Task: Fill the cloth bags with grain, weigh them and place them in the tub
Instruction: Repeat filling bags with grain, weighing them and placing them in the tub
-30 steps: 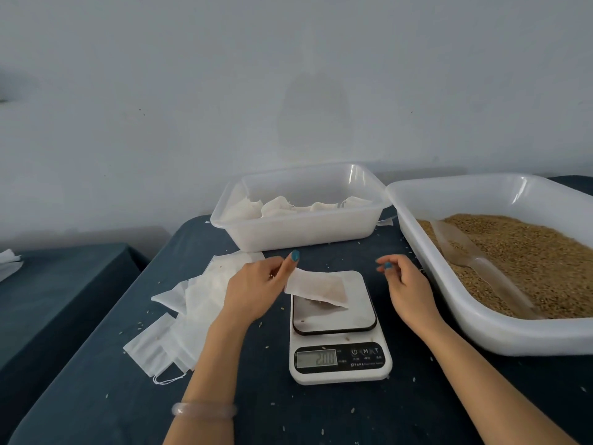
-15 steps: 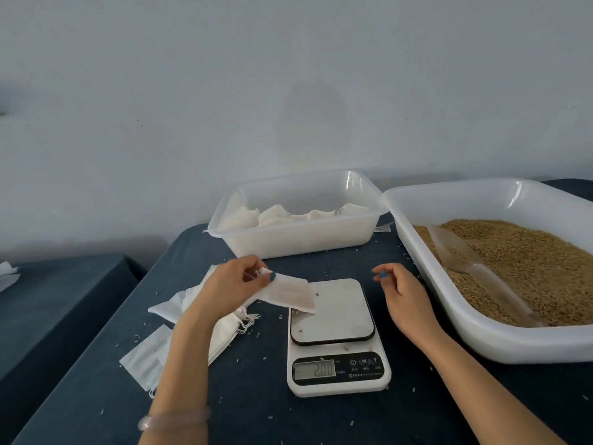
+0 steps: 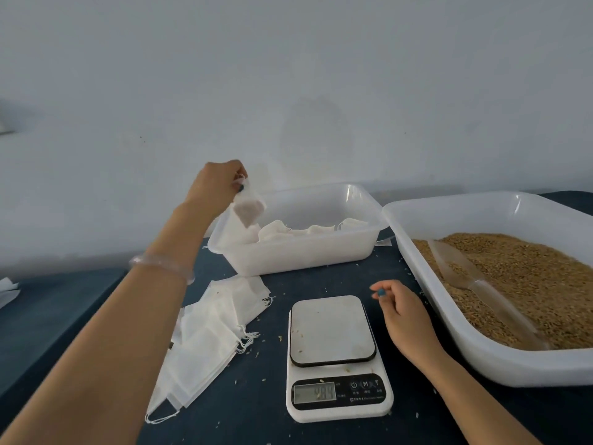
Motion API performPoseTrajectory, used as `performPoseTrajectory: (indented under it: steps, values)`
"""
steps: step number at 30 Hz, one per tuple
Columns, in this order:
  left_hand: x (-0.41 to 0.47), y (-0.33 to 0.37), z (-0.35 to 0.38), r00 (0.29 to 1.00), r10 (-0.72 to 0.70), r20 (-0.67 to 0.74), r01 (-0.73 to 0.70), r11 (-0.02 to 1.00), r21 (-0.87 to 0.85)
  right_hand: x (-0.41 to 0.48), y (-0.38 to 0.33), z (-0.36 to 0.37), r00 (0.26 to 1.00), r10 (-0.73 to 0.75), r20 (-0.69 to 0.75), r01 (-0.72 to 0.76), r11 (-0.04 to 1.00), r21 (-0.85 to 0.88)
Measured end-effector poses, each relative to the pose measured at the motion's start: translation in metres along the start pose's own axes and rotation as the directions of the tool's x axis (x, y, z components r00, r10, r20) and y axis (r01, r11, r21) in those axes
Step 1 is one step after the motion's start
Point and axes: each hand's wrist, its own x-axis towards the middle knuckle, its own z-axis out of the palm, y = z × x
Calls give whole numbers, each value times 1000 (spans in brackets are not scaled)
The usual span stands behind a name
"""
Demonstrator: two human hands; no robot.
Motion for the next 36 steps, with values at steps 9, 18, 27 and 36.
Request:
performPoseTrajectory:
  steps: [9,18,27,36]
  values:
    - [12,40,75,961,181,208,-254,875,412,-1,0,0,999,-34,-4,34,999,-28]
    - [-10,4,104,907,175,383,-284,926,249,-2,0,2,999,-40,4,40,998,-41]
    - [-32,-16,68,947,166,273,-164,986,-30,-4,2,0,1000,-24,11,24,999,-38]
    - [-107,-51,22,709,-161,686,-128,928,349,-3,2,2,999,-28,16,28,999,-43]
